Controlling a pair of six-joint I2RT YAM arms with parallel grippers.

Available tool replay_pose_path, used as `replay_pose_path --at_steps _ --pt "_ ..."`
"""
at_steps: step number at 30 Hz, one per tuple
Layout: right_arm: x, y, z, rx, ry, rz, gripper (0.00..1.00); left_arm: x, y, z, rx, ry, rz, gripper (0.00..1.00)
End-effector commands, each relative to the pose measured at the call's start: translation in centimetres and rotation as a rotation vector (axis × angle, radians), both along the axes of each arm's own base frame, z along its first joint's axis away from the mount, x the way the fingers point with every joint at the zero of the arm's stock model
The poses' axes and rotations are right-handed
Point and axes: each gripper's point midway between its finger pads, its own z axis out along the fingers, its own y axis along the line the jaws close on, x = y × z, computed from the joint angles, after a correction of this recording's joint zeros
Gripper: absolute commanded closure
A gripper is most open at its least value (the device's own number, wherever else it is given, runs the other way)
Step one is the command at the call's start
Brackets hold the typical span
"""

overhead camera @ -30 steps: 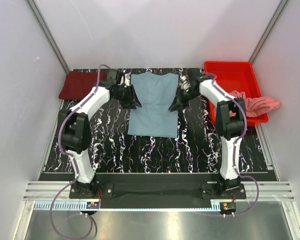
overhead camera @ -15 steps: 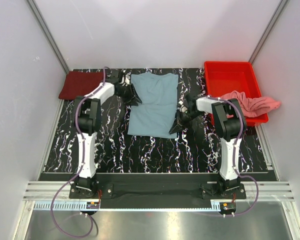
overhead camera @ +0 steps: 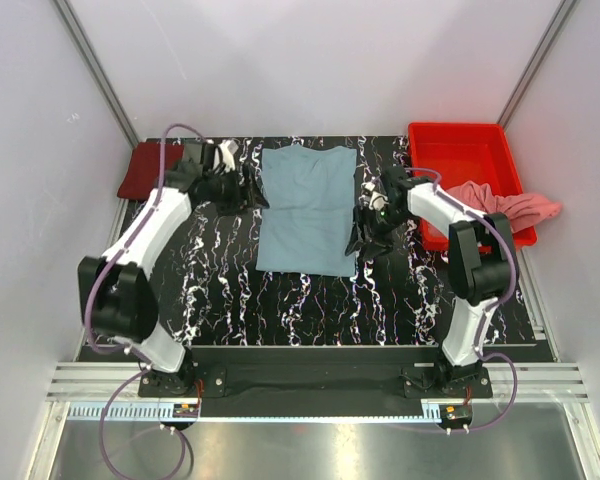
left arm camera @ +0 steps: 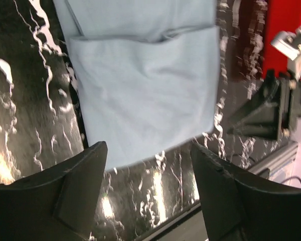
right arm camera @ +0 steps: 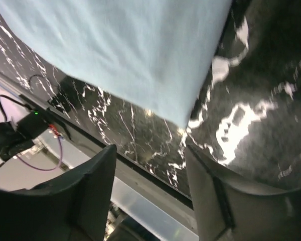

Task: Fold and stack the t-shirts
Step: Fold the tshirt

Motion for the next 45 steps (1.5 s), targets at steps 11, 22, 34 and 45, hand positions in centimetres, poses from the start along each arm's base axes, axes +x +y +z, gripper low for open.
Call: replay_pose_path --at_steps 11,22,34,45 --pt "-2.4 0.4 -3.4 0.095 -0.003 -0.314 0.28 -7.2 0.5 -9.9 -0.101 0.272 0.245 0.25" --pt "-2.0 -0.6 -4.0 0.053 -0.033 -0.451 0.28 -10.7 2.3 -15.0 -0.058 0.519 0.573 0.27" --pt "-2.4 -0.7 -4.2 0.039 -0.027 -0.430 0.28 -8.4 0.9 -17.1 -0.179 0.541 0.663 0.50" --pt "-3.2 -0.6 -5.7 0.050 0.067 -0.534 0.26 -8.0 1.0 -16.8 -0.133 0.503 0.596 1.00"
